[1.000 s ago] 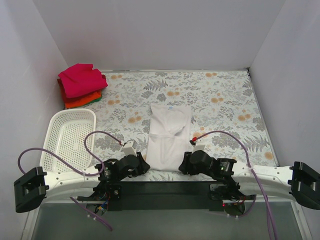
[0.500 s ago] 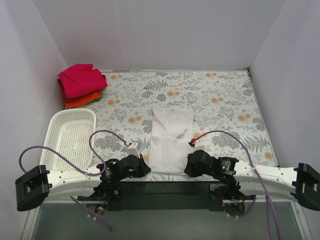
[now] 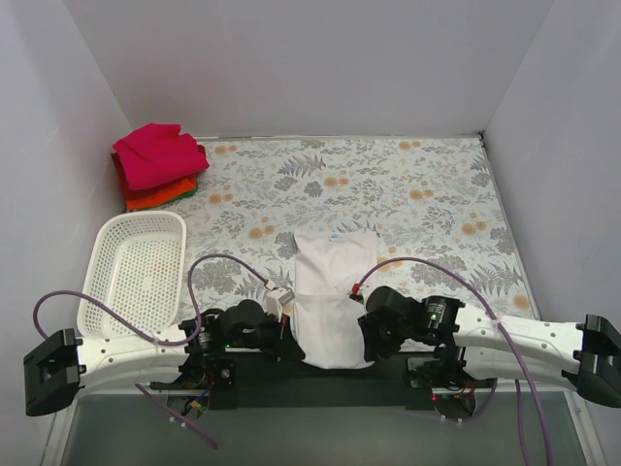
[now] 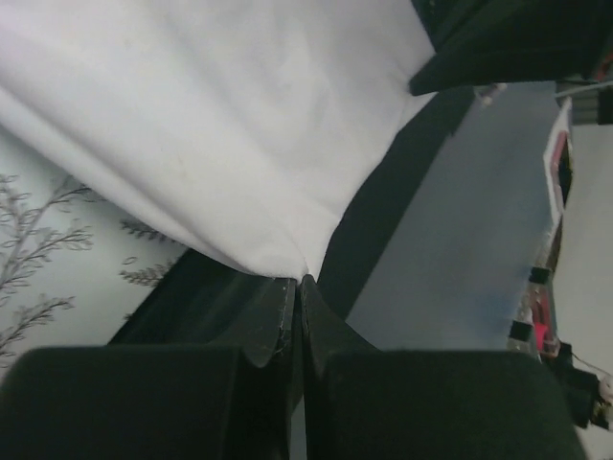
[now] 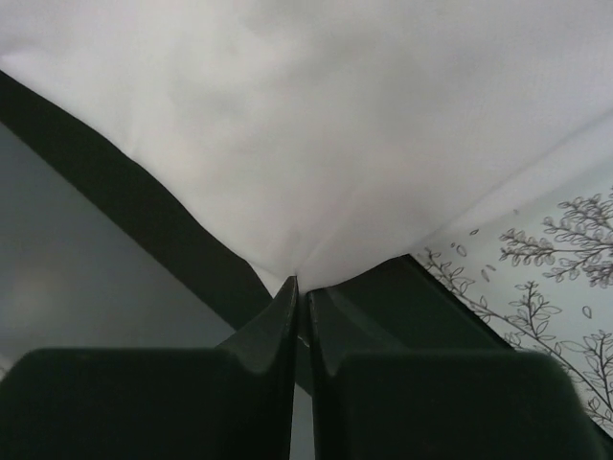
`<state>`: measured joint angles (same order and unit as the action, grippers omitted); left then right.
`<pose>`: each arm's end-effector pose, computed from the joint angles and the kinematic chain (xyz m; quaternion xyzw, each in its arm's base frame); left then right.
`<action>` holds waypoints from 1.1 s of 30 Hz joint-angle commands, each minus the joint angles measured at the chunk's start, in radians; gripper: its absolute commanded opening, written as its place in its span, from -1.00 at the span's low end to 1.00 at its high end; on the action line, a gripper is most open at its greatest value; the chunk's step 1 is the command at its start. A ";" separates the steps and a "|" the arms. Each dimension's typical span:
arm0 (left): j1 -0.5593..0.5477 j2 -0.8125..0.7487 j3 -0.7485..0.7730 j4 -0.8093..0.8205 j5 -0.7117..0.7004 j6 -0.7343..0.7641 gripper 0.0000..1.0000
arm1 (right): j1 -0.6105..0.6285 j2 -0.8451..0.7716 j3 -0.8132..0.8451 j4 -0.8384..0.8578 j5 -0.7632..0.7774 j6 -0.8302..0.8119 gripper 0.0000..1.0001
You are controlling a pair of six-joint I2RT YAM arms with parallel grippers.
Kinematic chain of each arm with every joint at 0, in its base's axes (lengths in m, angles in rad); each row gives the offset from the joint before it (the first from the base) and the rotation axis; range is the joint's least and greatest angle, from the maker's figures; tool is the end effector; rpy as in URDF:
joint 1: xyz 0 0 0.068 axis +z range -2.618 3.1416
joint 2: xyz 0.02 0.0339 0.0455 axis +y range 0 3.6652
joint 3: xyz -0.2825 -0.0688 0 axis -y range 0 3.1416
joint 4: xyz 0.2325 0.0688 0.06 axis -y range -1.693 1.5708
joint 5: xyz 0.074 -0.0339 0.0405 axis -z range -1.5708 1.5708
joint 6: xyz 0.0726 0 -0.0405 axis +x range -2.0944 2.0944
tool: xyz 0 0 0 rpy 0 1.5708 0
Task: Fold and stack the t-shirts
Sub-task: Fold the tshirt
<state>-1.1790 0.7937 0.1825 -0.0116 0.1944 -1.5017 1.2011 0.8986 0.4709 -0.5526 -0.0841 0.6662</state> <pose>0.0499 -0.1576 0.1459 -0.0985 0.8812 -0.4620 0.0197 0.0529 0.1533 0.1711 -0.2644 0.9187 0.2576 0.1406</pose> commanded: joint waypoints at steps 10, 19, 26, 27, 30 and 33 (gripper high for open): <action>-0.016 -0.260 0.040 0.105 0.165 0.014 -1.00 | 0.006 -0.127 0.227 -0.078 -0.163 -0.134 -0.97; -0.016 -0.271 0.071 0.074 -0.165 -0.005 -1.00 | 0.006 -0.132 0.308 -0.084 0.125 -0.177 -0.97; -0.014 -0.212 0.077 0.176 -0.414 0.027 -1.00 | 0.006 -0.084 0.359 -0.037 0.391 -0.212 -0.97; -0.013 -0.171 0.083 0.188 -0.423 0.035 -1.00 | 0.006 -0.070 0.365 -0.026 0.415 -0.214 -0.97; -0.007 -0.105 0.106 0.226 -0.455 0.070 -1.00 | 0.006 -0.056 0.382 -0.001 0.494 -0.226 -0.97; 0.004 -0.073 0.118 0.260 -0.466 0.099 -1.00 | 0.006 -0.052 0.391 0.026 0.541 -0.241 -0.97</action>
<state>-1.1858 0.7052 0.2543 0.1837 -0.1997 -1.4567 1.2045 0.8463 0.8104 -0.6029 0.3378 0.4576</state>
